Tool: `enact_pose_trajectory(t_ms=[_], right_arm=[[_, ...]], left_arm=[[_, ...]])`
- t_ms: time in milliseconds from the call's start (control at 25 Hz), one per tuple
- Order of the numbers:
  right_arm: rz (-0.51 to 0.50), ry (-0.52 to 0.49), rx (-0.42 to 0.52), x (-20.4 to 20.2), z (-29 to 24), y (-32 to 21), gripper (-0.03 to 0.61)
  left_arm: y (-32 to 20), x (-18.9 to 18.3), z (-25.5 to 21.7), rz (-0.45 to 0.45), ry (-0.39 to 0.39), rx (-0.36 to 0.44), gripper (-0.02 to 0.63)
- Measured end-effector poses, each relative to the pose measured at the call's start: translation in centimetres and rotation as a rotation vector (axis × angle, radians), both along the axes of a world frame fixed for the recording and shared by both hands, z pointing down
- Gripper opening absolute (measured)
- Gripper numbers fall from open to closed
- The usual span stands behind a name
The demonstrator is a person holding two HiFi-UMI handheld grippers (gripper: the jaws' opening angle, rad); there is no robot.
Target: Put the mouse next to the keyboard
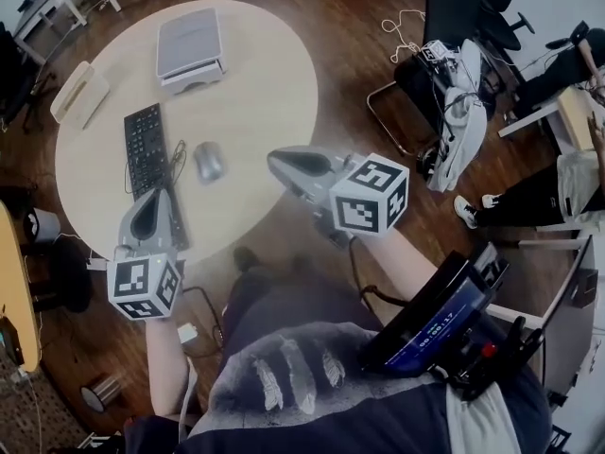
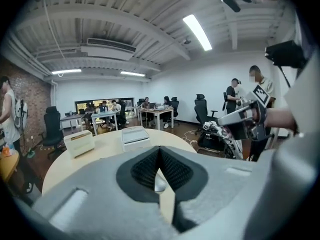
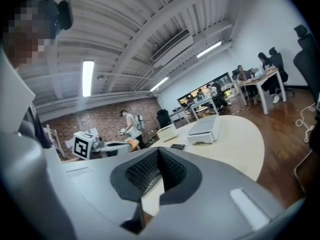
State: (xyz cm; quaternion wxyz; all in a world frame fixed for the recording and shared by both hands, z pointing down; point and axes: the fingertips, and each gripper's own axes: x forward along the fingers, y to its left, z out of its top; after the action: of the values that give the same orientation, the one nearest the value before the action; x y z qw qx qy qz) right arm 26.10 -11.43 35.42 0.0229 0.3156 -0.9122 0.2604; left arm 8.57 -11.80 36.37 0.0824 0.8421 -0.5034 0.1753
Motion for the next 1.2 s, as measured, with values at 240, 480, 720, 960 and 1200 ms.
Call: enact_pose_trajectory(t_ms=[240, 480, 720, 960, 1200], right_arm=[[-0.165, -0.073, 0.063, 0.5, -1.8, 3.8, -0.002], [-0.157, -0.127, 0.058, 0.9, -2.7, 4.6, -0.002], [-0.114, -0.081, 0.069, 0.1, -3.9, 4.2, -0.002], [-0.097, -0.043, 0.068, -3.0, -4.1, 5.4, -0.002], [-0.043, -0.009, 0.055, -7.6, -4.6, 8.5, -0.002]], left_arm=[[1.9, 4.1, -2.3, 0.1, -0.036, 0.049, -0.002], [3.0, 3.1, -5.8, 0.037, 0.058, 0.049, -0.002], [4.6, 2.1, -7.8, 0.055, 0.128, 0.053, -0.002], [7.4, -2.1, -6.6, 0.071, 0.109, 0.024, -0.002], [10.6, -7.3, -6.1, 0.103, 0.155, 0.02, -0.002]])
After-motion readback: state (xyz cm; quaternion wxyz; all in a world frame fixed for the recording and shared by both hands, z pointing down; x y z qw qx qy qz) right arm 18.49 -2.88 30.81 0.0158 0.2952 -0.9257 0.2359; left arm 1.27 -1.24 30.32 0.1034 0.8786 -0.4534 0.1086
